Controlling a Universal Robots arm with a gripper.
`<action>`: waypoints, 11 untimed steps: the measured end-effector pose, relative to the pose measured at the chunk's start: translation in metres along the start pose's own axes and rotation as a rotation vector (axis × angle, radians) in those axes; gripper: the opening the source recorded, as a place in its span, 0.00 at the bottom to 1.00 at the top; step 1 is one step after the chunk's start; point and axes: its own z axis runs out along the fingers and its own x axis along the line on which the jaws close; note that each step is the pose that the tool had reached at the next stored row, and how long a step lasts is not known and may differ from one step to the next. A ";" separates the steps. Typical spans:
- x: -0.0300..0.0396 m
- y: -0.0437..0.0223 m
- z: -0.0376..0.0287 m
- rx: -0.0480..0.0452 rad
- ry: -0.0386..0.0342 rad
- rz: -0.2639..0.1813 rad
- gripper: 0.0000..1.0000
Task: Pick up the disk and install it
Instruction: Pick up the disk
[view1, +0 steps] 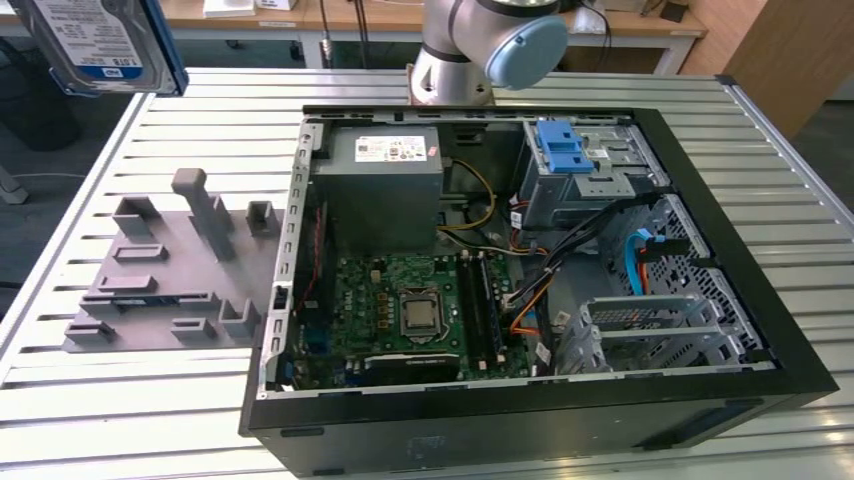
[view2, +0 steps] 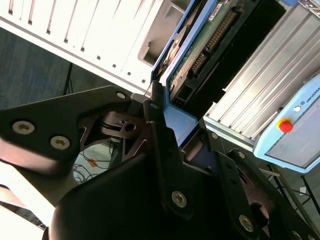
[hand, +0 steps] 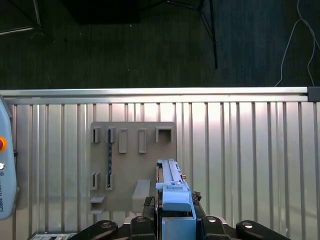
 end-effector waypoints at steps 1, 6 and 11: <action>0.0000 -0.0014 0.0000 -0.0001 0.0000 0.000 0.36; -0.0001 -0.0043 -0.0001 -0.0001 0.0000 0.000 0.36; -0.0001 -0.0054 -0.0001 -0.0001 0.0000 0.000 0.36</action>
